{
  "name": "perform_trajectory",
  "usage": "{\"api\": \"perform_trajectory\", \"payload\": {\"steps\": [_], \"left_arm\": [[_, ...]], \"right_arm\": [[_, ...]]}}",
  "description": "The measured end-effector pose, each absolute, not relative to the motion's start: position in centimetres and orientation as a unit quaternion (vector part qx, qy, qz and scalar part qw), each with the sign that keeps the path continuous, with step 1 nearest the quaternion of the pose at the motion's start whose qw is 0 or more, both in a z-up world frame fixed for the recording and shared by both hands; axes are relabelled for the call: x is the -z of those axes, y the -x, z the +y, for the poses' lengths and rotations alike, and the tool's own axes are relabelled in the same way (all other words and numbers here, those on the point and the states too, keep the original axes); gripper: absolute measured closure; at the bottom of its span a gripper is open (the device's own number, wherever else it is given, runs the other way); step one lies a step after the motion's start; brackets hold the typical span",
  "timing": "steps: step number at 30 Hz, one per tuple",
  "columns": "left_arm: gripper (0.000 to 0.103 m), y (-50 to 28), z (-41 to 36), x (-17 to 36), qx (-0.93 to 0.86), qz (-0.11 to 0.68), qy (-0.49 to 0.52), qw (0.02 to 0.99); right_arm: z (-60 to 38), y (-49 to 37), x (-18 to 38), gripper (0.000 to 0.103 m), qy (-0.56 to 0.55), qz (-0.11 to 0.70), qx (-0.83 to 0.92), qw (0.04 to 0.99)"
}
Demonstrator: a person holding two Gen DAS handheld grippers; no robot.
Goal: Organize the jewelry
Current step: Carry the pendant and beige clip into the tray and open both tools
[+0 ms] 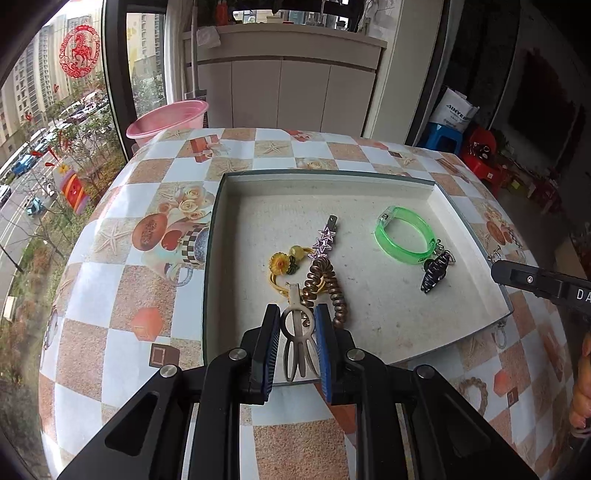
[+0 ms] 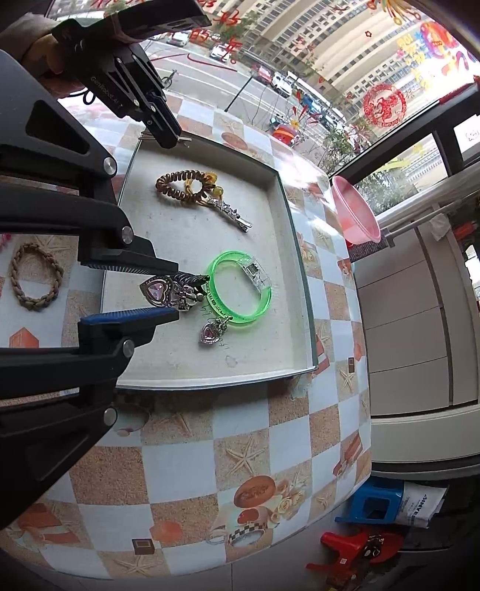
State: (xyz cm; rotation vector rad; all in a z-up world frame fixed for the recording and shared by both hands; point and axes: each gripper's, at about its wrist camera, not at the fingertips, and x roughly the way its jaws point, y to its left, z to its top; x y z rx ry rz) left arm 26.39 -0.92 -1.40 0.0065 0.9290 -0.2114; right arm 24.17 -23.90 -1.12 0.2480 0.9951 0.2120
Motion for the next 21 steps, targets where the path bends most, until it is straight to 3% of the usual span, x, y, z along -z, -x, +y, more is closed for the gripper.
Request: {"api": "perform_trajectory", "payload": {"steps": [21], "left_arm": [[0.070,-29.4,-3.2,3.9,0.076,0.448,-0.057,0.889]], "right_arm": [[-23.0,-28.1,6.0,0.084,-0.075,0.501,-0.061,0.860]]}}
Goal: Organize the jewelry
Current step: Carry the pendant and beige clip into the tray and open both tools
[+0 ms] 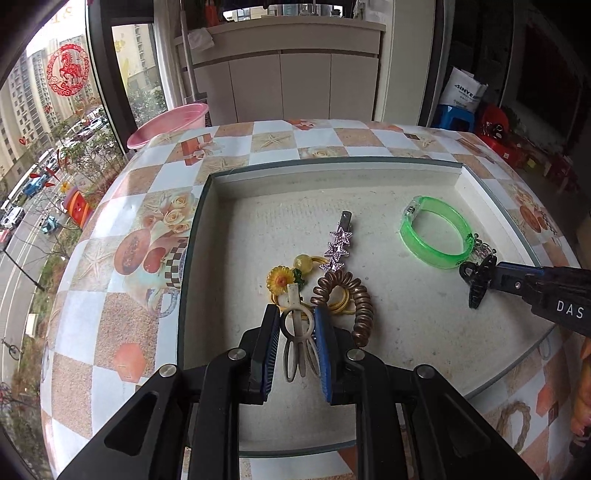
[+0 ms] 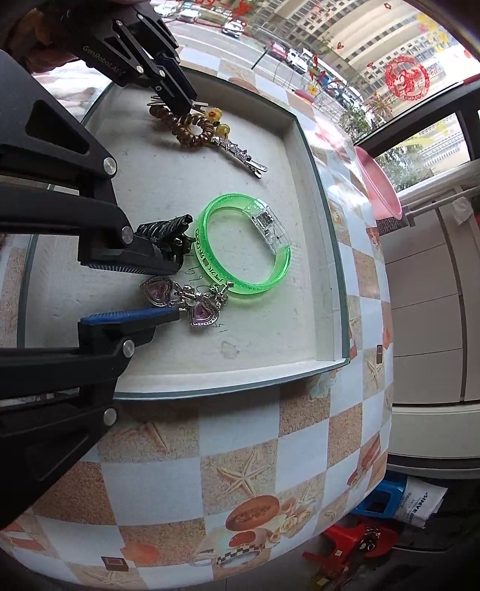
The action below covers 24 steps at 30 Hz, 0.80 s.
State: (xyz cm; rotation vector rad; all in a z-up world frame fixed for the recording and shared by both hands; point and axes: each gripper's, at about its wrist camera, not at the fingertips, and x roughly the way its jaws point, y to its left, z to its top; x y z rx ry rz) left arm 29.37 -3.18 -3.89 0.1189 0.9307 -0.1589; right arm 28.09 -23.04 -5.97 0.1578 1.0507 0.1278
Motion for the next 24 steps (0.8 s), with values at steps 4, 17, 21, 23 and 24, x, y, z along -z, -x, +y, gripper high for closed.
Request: {"api": "perform_trajectory", "payload": {"steps": [4,17,21,23,24], "left_arm": [[0.070,-29.2,-3.7,3.8,0.075,0.447,-0.071,0.888],[0.070,-28.9,-4.0,3.2,0.063,0.442,-0.068,0.892],[0.070,-28.6,-4.0,2.5,0.058,0.431,-0.064,0.898],[0.070,-28.5,-4.1,2.3,0.057,0.429,-0.064,0.899],[0.070,-28.5,-4.1,2.1,0.056,0.427,-0.064,0.900]], "right_arm": [[-22.8,-28.0,5.9,0.083,-0.070,0.500,-0.061,0.861],[-23.7,-27.5,4.5,0.041,-0.129,0.488,-0.079,0.860],[-24.2,-26.8,3.2,0.038,-0.138,0.474,-0.078,0.866],[-24.4,-26.5,2.7,0.038,-0.142,0.469,-0.078,0.868],[-24.5,-26.3,2.5,0.038,-0.145,0.467,-0.078,0.869]]}}
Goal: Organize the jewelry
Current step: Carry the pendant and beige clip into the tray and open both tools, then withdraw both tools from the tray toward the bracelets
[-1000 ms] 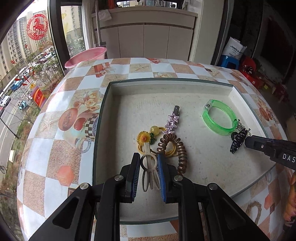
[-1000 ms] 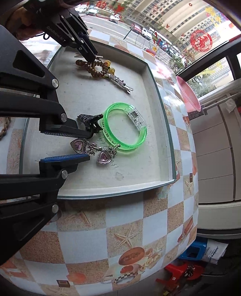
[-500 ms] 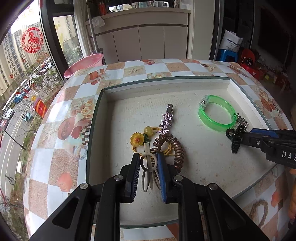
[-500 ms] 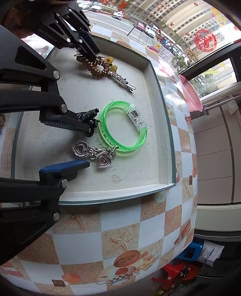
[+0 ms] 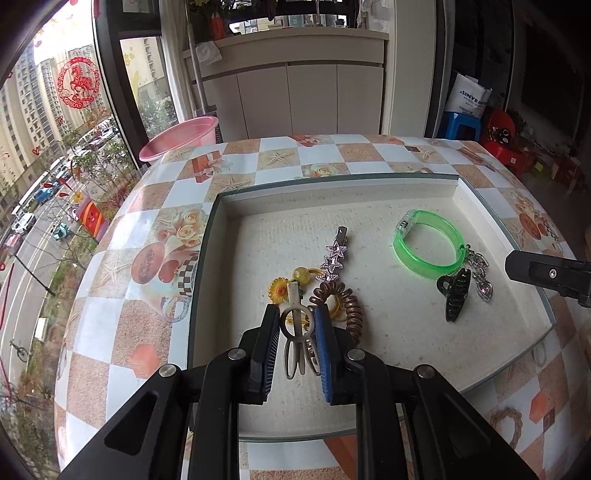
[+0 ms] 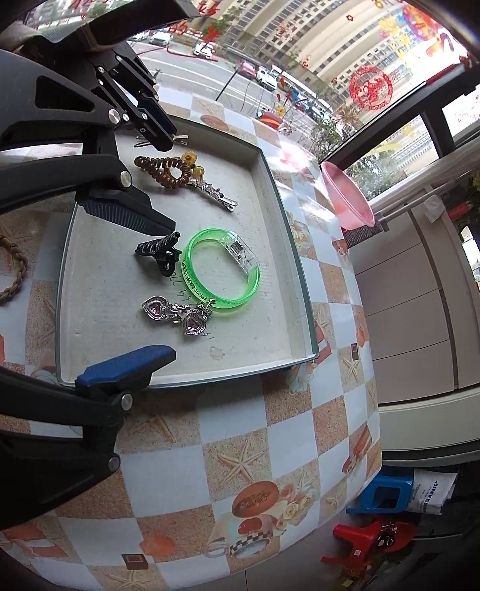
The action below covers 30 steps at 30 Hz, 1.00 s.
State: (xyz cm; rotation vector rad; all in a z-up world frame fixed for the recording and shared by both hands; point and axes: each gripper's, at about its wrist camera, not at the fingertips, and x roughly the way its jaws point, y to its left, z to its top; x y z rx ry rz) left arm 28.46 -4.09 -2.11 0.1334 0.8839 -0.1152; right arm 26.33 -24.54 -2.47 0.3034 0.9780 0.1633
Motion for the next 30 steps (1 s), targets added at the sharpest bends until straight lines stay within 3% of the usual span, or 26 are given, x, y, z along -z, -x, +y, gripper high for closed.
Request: {"api": "perform_trajectory", "payload": {"steps": [7,8,9,10,11,19,24,30], "left_arm": [[0.070,-28.3,-4.0,0.8,0.052,0.412,-0.058,0.908],[0.061,-28.3,-4.0,0.6,0.050,0.409,-0.060,0.909],[0.021,-28.3,-4.0,0.5,0.046,0.408,-0.061,0.910],[0.004,-28.1,-3.9,0.2,0.037,0.401,-0.058,0.913],[0.000,-27.7,-3.7,-0.2,0.030,0.384,-0.052,0.921],[0.000,-27.2,-3.1,-1.2,0.033,0.386,-0.042,0.921],[0.000,-25.7,-2.7,-1.2,0.030,0.385,-0.042,0.921],[0.000,-23.7,-1.8,-1.0,0.045,0.392,-0.024,0.918]], "right_arm": [[-24.8,-25.4,1.6,0.037,-0.138,0.461,-0.076,0.873],[-24.8,-25.3,1.6,0.037,-0.138,0.461,-0.075,0.874],[-24.8,-25.3,1.6,0.037,-0.139,0.461,-0.076,0.873],[-24.9,-25.2,1.6,0.037,-0.139,0.462,-0.077,0.873],[-24.8,-25.1,1.5,0.037,-0.139,0.463,-0.078,0.872],[-24.3,-24.5,1.1,0.031,-0.133,0.464,-0.086,0.872],[-23.5,-23.7,0.8,0.020,-0.132,0.461,-0.095,0.872],[-23.2,-22.1,0.6,0.017,-0.133,0.459,-0.095,0.873]]}}
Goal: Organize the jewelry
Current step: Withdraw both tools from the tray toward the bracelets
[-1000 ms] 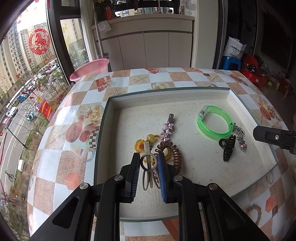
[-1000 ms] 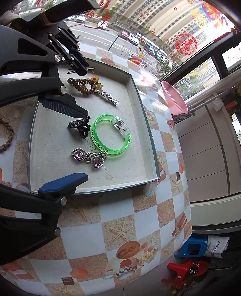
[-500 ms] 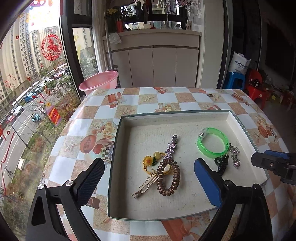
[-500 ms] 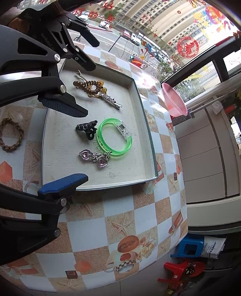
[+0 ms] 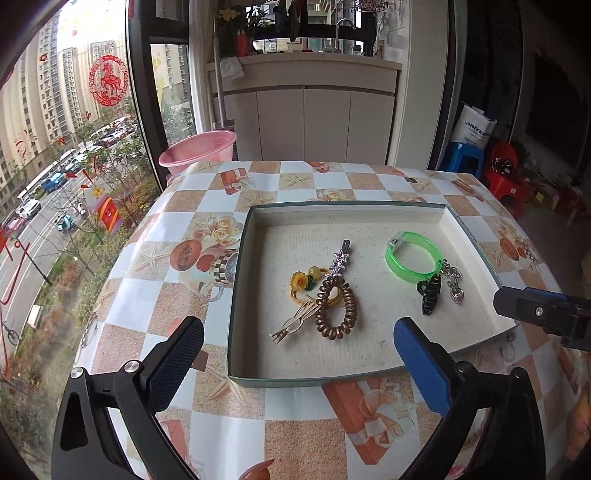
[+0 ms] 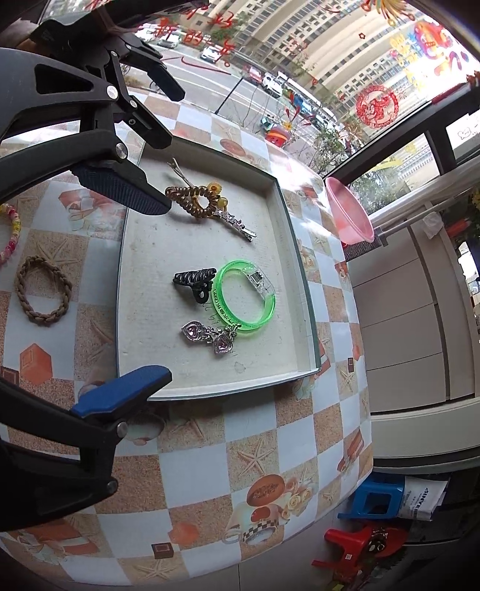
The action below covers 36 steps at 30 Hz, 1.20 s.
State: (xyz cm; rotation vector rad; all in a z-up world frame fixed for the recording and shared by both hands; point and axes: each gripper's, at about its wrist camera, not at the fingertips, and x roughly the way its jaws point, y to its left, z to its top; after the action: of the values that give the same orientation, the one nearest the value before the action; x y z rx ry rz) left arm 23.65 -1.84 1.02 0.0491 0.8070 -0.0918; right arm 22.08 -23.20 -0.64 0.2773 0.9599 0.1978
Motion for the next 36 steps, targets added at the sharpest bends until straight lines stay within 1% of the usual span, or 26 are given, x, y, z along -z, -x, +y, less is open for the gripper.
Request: {"api": "perform_trajectory", "payload": {"steps": [6,10,15,26,36], "left_arm": [[0.000,-21.1,-1.1,-0.9,0.051,0.401,-0.009,0.915],[0.000,-19.1,-1.1,-0.7,0.049,0.404,-0.021,0.913],[0.000,-16.6,-0.7,-0.4,0.060,0.403,-0.009,0.913],[0.000,-12.2,-1.5,1.3,0.092,0.422,-0.003,0.902],[0.000,-9.7,-1.0,2.9,0.088,0.438,0.000,0.895]], "right_arm": [[-23.4,-20.1,0.8,0.014,-0.139,0.459,-0.095,0.873],[-23.0,-18.4,0.4,0.014,-0.130,0.441,-0.096,0.883],[-22.8,-16.5,0.1,0.014,-0.131,0.433,-0.096,0.887],[-23.3,-12.6,2.1,0.014,-0.141,0.482,-0.101,0.859],[-24.6,-9.0,3.8,0.014,-0.133,0.503,-0.088,0.849]]}}
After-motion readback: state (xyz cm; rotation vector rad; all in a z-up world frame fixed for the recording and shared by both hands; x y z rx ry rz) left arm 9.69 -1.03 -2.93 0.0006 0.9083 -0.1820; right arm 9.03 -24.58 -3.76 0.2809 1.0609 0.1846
